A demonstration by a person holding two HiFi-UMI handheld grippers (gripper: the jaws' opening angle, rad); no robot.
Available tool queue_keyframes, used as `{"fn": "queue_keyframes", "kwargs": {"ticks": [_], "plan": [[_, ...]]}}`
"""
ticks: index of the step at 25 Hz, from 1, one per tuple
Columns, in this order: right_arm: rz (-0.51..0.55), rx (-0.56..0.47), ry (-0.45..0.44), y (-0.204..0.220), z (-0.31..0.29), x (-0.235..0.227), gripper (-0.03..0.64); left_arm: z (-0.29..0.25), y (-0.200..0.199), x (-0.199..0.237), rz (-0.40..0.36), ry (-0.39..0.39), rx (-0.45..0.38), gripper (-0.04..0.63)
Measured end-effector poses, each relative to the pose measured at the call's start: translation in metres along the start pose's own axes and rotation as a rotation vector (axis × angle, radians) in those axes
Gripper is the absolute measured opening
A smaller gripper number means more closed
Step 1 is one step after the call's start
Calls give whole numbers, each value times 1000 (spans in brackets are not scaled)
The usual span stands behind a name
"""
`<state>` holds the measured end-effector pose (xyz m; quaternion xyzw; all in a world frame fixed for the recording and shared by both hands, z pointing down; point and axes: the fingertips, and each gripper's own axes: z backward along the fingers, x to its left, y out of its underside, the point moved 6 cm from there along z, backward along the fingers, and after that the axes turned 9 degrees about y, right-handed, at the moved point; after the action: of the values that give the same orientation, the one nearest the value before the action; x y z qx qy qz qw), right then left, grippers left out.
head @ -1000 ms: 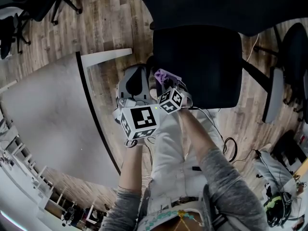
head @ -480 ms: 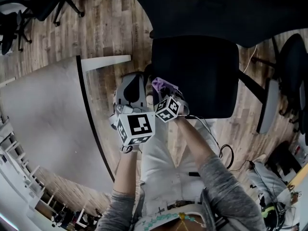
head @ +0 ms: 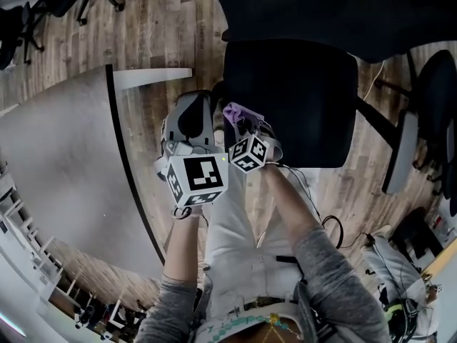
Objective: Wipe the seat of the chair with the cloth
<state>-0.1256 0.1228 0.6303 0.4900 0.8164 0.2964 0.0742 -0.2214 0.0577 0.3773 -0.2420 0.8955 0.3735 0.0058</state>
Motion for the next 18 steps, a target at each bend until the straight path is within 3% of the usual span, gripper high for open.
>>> {"fn": "queue_keyframes", "kwargs": {"ticks": [6,18], "plan": [[87,9,-28,4,2,-1,52,2,1,-1,-14,-13,10,-2],[112,24,-48,24,2,-17,52,-3,-3,-5,-38,-35,24,-2]]}}
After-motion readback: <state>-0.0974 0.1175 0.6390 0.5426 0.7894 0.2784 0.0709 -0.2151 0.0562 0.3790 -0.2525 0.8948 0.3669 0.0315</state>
